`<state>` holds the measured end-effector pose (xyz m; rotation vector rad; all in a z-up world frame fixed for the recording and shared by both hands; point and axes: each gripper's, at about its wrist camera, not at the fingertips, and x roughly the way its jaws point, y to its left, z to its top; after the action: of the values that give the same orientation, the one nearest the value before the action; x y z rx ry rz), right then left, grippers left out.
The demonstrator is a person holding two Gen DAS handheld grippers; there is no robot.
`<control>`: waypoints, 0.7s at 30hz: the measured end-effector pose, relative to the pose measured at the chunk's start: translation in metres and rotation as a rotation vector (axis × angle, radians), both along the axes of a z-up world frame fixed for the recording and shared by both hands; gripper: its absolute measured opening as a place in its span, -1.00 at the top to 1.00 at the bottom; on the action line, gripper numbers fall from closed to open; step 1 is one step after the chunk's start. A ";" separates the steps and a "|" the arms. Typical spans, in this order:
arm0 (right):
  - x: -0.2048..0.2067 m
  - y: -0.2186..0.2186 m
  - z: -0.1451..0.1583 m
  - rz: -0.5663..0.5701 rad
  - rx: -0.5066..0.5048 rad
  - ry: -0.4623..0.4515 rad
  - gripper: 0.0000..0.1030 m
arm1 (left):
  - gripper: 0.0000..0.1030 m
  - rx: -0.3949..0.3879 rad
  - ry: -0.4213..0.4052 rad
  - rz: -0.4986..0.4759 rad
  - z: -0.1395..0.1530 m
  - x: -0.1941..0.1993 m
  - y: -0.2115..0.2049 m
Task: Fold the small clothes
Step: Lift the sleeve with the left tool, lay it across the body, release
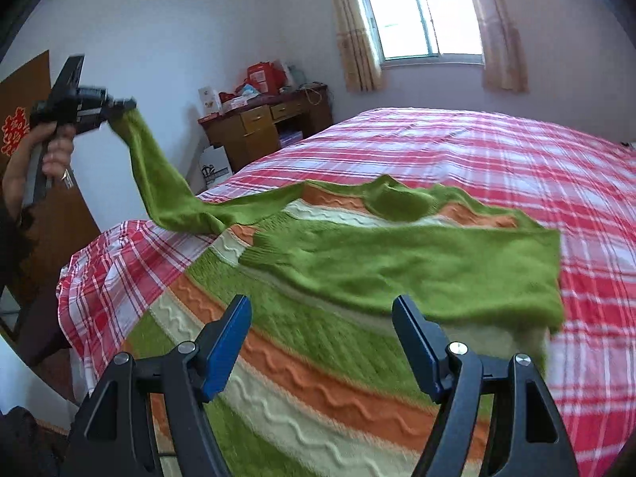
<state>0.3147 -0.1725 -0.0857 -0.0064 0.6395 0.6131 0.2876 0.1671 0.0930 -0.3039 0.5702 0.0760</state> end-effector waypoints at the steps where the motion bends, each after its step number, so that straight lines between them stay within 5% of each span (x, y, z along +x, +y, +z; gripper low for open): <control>1: -0.002 -0.004 -0.001 -0.005 0.003 0.001 -0.44 | 0.82 0.004 -0.009 -0.010 0.005 0.004 -0.008; 10: -0.013 -0.031 -0.012 -0.038 0.040 -0.002 -0.44 | 0.83 0.006 -0.037 -0.120 0.026 0.035 -0.075; 21: -0.019 -0.057 -0.023 -0.028 0.187 -0.011 -0.44 | 0.84 -0.007 0.020 -0.330 -0.004 0.079 -0.197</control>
<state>0.2953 -0.2297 -0.1091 0.1738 0.5688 0.6435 0.3667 -0.0297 0.0885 -0.2122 0.6337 -0.2419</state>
